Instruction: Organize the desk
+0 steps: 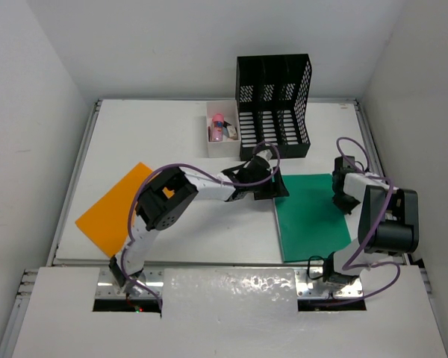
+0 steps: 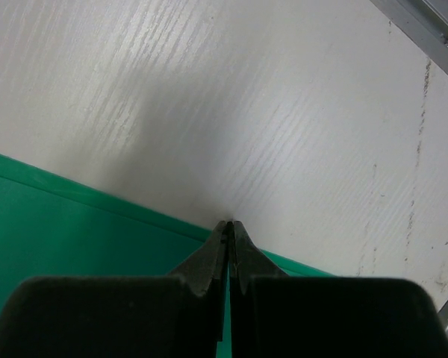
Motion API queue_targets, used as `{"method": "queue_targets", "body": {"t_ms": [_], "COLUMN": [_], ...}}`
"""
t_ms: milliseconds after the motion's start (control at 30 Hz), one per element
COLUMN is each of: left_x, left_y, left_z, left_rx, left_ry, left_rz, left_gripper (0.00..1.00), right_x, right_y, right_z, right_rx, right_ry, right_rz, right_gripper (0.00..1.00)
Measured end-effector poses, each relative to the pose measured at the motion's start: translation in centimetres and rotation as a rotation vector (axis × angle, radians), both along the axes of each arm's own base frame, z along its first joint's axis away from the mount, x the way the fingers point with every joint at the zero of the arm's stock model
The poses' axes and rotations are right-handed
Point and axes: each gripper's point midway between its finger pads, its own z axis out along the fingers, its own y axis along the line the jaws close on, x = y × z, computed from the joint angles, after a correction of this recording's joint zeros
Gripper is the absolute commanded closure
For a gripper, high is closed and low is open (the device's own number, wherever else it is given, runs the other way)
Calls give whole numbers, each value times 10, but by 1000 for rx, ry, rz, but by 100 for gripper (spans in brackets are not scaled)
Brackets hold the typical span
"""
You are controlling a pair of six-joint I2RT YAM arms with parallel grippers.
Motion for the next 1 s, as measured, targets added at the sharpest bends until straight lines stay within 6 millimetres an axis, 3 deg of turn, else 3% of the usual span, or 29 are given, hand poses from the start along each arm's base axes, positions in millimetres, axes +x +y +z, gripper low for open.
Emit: {"method": "queue_targets", "body": {"t_ms": [500,833,1000], "left_x": [-7,-28,-45], "left_y": [8,14,6], "left_z": [3,5,10], "left_rx": [-42,-83,-127], "left_ry": [-15,52,113], "left_rz": [-13,-72,-121], "left_gripper": [38,40,40], "right_x": [21,97,115], "right_y": [11,32,52], "right_z": [-1,-2,0], "right_rx": [95,290,422], "right_ry": [-73,-406,-494], "right_rz": [26,68,95], "right_gripper": [100,100,100]}}
